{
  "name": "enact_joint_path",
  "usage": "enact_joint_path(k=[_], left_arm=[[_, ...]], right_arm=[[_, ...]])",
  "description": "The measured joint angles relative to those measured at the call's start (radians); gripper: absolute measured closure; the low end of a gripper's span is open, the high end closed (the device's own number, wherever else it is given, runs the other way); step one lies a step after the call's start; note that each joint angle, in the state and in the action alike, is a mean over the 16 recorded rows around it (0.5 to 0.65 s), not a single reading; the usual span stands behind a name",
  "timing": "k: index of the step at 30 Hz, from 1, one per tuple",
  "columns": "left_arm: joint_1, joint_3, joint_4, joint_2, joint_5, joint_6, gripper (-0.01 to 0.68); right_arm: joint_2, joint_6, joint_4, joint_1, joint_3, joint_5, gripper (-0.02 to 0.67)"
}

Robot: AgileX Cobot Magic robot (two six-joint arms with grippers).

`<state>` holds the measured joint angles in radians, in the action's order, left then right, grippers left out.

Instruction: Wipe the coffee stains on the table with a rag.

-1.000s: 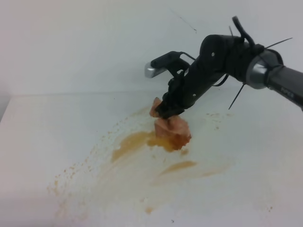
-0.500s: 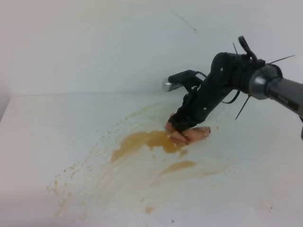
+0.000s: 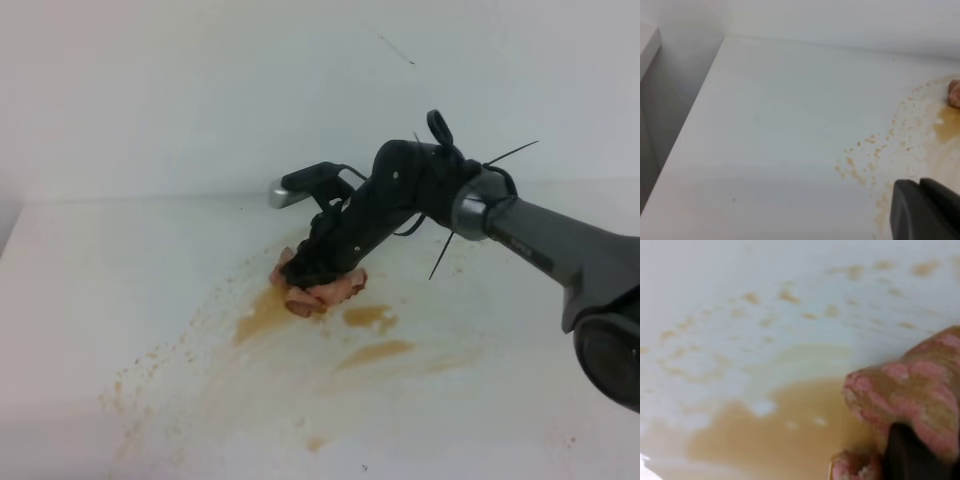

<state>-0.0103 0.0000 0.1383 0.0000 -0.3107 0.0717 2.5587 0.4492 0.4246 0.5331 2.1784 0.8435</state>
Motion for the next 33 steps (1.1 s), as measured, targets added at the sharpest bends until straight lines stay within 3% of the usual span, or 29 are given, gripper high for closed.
enact_joint_path(k=[20, 33], left_arm=[[0.0, 0.0, 0.0, 0.0, 0.0, 0.0, 0.675], [0.0, 0.0, 0.0, 0.0, 0.0, 0.0, 0.675]], right_arm=[[0.022, -0.01, -0.066, 0.166, 0.067, 0.153, 0.595], [0.01, -0.141, -0.225, 0.085, 0.071, 0.285, 0.595]])
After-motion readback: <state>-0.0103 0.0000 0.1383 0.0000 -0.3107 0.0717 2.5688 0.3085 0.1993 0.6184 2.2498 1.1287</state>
